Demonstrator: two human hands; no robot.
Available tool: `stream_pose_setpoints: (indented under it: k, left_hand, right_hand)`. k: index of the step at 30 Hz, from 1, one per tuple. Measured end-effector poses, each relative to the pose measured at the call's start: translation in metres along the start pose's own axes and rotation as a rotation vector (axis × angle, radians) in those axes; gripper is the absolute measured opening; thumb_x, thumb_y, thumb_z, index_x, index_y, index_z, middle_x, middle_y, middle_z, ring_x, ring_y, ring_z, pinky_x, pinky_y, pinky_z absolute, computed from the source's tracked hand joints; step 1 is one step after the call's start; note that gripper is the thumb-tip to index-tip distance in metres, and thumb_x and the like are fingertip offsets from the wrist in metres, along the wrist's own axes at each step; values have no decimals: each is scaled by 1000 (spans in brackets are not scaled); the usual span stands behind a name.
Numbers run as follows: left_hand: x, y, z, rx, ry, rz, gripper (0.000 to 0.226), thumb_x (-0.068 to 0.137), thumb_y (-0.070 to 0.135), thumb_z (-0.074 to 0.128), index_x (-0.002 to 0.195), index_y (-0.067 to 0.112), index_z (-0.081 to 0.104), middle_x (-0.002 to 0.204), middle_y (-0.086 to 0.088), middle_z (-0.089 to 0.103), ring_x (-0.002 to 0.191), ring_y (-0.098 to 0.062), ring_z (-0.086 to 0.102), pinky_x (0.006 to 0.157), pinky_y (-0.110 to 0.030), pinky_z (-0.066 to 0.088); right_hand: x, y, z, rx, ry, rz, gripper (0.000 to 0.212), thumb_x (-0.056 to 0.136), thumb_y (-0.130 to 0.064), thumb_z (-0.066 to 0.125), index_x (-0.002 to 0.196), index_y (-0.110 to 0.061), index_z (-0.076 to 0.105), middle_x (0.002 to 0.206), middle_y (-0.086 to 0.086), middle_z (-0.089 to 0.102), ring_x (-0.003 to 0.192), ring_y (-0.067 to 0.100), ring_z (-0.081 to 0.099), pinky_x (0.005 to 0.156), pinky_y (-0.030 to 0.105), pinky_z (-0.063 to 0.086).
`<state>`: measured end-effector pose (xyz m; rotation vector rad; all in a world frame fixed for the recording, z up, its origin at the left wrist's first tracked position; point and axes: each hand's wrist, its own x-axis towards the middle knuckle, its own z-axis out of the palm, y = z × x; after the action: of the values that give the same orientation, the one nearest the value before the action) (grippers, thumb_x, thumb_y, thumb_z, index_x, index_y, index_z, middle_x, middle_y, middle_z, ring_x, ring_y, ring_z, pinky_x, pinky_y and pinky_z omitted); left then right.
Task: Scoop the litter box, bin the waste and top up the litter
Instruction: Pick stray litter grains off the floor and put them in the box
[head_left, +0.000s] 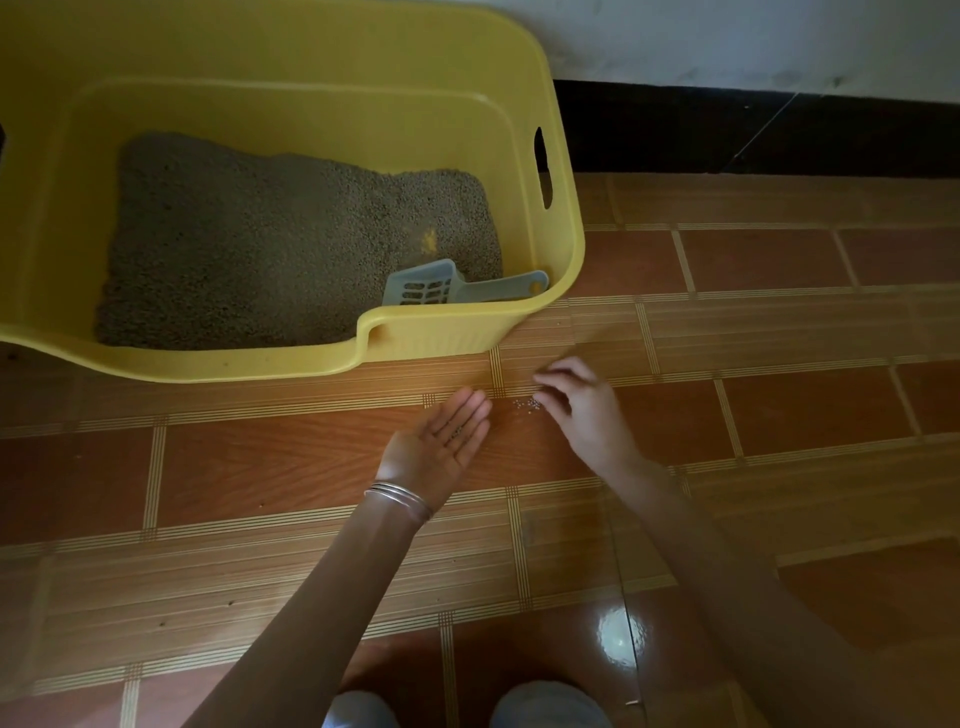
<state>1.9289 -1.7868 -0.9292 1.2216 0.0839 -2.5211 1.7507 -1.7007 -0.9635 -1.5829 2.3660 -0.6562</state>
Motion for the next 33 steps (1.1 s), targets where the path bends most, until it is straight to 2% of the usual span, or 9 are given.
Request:
stream_pose_setpoints:
  k: [7, 13, 16, 18, 20, 22, 24, 27, 33]
  left_hand:
    - [0, 0, -3, 0, 4, -1, 36, 100, 16, 32, 107, -3, 61, 105, -17, 69, 104, -26, 61, 94, -37, 45]
    - [-1, 0, -3, -5, 15, -2, 37, 100, 16, 30, 108, -4, 61, 107, -17, 68, 108, -27, 59, 96, -37, 44]
    - [-2, 1, -2, -28, 16, -12, 39, 100, 13, 27, 104, -5, 61, 102, -18, 69, 109, -27, 57, 105, -37, 37]
    - [-2, 1, -2, -33, 16, -14, 40, 100, 13, 26, 102, -5, 61, 100, -18, 69, 108, -27, 57, 106, -36, 36]
    - [-2, 1, -2, -27, 22, -10, 39, 100, 14, 27, 103, -5, 61, 98, -17, 70, 105, -27, 59, 104, -37, 38]
    - [-1, 1, -1, -30, 24, -4, 39, 101, 15, 28, 104, -4, 61, 98, -17, 70, 104, -27, 60, 101, -37, 40]
    - [-1, -1, 0, -33, 27, 2, 39, 101, 16, 28, 104, -4, 62, 99, -17, 70, 104, -27, 60, 98, -37, 42]
    - [0, -6, 3, -23, 18, -2, 38, 101, 16, 30, 104, -4, 62, 101, -17, 69, 105, -27, 60, 95, -36, 44]
    - [4, -21, 19, 56, 59, -1, 34, 100, 17, 33, 99, 0, 62, 94, -12, 66, 90, -21, 60, 77, -31, 48]
  right_hand:
    - [-19, -3, 6, 44, 13, -103, 29, 73, -23, 74, 98, -7, 71, 95, 4, 64, 85, 19, 62, 77, 29, 51]
    - [-15, -4, 9, 27, 116, -104, 11, 74, -13, 75, 84, -10, 73, 85, 1, 67, 73, 15, 63, 66, 25, 53]
    - [-13, -3, 12, -60, 144, -145, 6, 79, -14, 70, 82, -9, 71, 84, 4, 65, 73, 17, 63, 65, 26, 53]
    - [-12, -3, 13, -139, 145, -170, 14, 85, -17, 59, 80, -8, 68, 83, 5, 63, 74, 18, 61, 65, 26, 52]
    - [-12, -8, 13, -206, 158, -171, 17, 87, -17, 53, 77, -8, 64, 80, 5, 60, 72, 19, 59, 64, 25, 50]
    - [-12, -11, 12, -227, 176, -146, 11, 85, -11, 56, 75, -7, 60, 77, 7, 58, 71, 21, 58, 65, 27, 50]
    - [-11, -12, 11, -201, 171, -109, 7, 82, -9, 57, 76, -6, 59, 77, 8, 57, 70, 23, 58, 65, 30, 52]
    - [-13, -19, 7, -89, 148, -79, 14, 87, -13, 50, 81, -5, 59, 80, 8, 57, 74, 22, 57, 67, 34, 52]
    - [-22, -59, -5, 137, 125, -218, 17, 86, -17, 54, 82, -4, 65, 83, 7, 62, 78, 16, 58, 73, 18, 44]
